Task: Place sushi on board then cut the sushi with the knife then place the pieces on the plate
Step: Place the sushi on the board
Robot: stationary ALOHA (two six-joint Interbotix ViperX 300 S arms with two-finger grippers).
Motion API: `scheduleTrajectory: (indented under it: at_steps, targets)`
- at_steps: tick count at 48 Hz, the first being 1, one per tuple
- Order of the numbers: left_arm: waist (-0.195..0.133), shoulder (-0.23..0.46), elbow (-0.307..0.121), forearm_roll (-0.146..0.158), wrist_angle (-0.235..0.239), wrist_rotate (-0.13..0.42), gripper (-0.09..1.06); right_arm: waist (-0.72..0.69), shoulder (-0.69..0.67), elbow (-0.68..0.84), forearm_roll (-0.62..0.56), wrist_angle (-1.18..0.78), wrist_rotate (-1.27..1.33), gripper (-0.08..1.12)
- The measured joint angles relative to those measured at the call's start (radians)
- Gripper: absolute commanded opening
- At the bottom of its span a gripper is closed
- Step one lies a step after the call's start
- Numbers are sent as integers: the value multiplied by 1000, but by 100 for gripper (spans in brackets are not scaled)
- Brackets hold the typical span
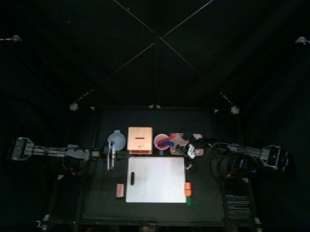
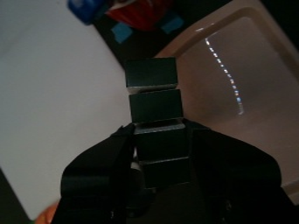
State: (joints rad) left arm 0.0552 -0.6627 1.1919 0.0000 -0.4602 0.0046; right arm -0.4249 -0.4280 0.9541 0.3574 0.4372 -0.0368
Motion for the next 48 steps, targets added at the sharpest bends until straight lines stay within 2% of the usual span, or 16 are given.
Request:
scheduleTrajectory:
  at_steps: [22,33,48]
  targets:
    - [2,0,9,-2,0,2,-2,273,-6,0,-227,-106,634,64]
    - [3,-2,20,0,0,2,-1,397,97,-28,-390,-163,977,64]
    - [3,-2,34,0,0,2,-1,497,311,-232,-632,-80,1373,65]
